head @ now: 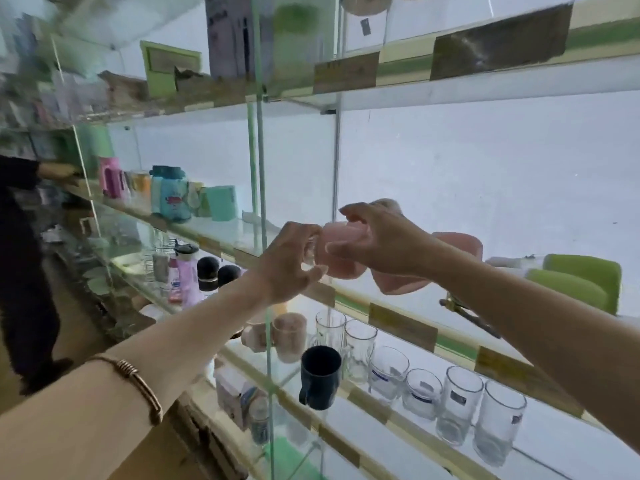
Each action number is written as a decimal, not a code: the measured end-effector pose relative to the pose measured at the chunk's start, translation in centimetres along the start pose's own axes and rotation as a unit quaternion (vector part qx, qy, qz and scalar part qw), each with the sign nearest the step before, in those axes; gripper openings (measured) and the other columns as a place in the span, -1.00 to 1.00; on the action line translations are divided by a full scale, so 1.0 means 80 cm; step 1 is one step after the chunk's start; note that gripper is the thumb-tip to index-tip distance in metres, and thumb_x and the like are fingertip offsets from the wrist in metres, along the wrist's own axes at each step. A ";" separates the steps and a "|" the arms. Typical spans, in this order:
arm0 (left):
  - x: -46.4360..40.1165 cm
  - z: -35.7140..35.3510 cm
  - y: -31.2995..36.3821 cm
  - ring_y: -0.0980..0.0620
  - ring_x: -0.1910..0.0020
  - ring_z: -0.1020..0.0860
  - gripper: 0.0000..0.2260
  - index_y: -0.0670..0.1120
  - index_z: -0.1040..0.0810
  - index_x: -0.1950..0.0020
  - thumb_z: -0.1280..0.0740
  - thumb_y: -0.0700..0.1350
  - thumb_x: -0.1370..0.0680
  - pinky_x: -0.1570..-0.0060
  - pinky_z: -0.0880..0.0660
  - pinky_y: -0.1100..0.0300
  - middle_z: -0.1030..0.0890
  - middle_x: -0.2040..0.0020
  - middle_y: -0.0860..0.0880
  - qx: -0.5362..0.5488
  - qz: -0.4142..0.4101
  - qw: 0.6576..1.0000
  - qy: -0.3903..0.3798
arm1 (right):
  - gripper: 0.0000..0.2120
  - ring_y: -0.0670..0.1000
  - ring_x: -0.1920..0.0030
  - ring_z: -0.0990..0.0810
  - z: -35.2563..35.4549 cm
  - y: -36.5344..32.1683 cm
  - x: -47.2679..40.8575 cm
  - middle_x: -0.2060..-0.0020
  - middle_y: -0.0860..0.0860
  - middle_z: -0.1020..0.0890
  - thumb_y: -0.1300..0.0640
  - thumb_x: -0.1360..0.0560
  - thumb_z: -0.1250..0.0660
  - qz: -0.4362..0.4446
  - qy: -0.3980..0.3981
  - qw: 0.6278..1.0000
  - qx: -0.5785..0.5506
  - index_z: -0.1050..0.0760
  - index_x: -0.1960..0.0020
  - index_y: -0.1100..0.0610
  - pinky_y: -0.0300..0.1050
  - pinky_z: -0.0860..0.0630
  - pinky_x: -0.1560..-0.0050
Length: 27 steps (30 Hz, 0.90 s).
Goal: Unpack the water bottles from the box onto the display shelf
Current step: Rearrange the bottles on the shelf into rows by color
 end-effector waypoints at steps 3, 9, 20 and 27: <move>-0.025 -0.005 -0.024 0.01 -0.25 -0.40 -0.30 -0.04 -0.23 -0.46 -0.50 -0.16 -0.41 -0.14 -0.26 0.33 -0.31 -0.32 -0.07 -0.007 -0.006 0.999 -0.038 | -0.31 0.02 -0.42 -0.22 -0.007 0.008 -0.022 -0.37 0.01 -0.40 -0.22 -0.44 -0.34 0.004 0.005 1.000 0.019 -0.25 -0.47 0.03 -0.02 -0.18 -0.35; -0.060 -0.014 -0.070 -0.09 -0.39 -0.29 -0.13 -0.07 -0.11 -0.53 -0.54 -0.18 -0.35 -0.36 -0.28 0.08 -0.22 -0.41 -0.11 -0.105 -0.054 0.989 -0.088 | -0.19 0.04 -0.43 -0.16 -0.018 0.015 -0.036 -0.34 -0.01 -0.40 -0.28 -0.33 -0.42 -0.036 0.010 0.997 0.073 -0.23 -0.47 -0.01 0.06 -0.24 -0.39; -0.120 -0.016 -0.083 -0.08 -0.23 -0.42 -0.21 0.03 -0.16 -0.51 -0.51 -0.04 -0.39 -0.25 -0.33 0.08 -0.54 -0.21 -0.11 -0.235 -0.177 0.931 -0.218 | -0.16 0.06 -0.43 -0.13 -0.039 -0.008 -0.048 -0.37 0.03 -0.33 -0.22 -0.34 -0.45 -0.109 -0.018 0.971 0.212 -0.19 -0.48 0.04 0.03 -0.20 -0.36; -0.128 -0.029 -0.093 -0.07 -0.17 -0.48 -0.13 0.00 0.02 -0.56 -0.48 -0.19 -0.42 -0.14 -0.42 0.10 -0.58 -0.16 -0.09 -0.321 -0.204 0.910 -0.166 | -0.20 0.08 -0.36 -0.24 -0.056 -0.003 -0.074 -0.34 0.04 -0.36 -0.20 -0.35 -0.46 -0.118 -0.034 0.962 0.242 -0.22 -0.46 0.04 0.03 -0.24 -0.33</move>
Point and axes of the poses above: each hand's wrist, its own x-axis away from the middle knuckle, its own z-axis out of the back of the hand, y = z × x, the point moved 4 cm from there along -x, towards the middle knuckle
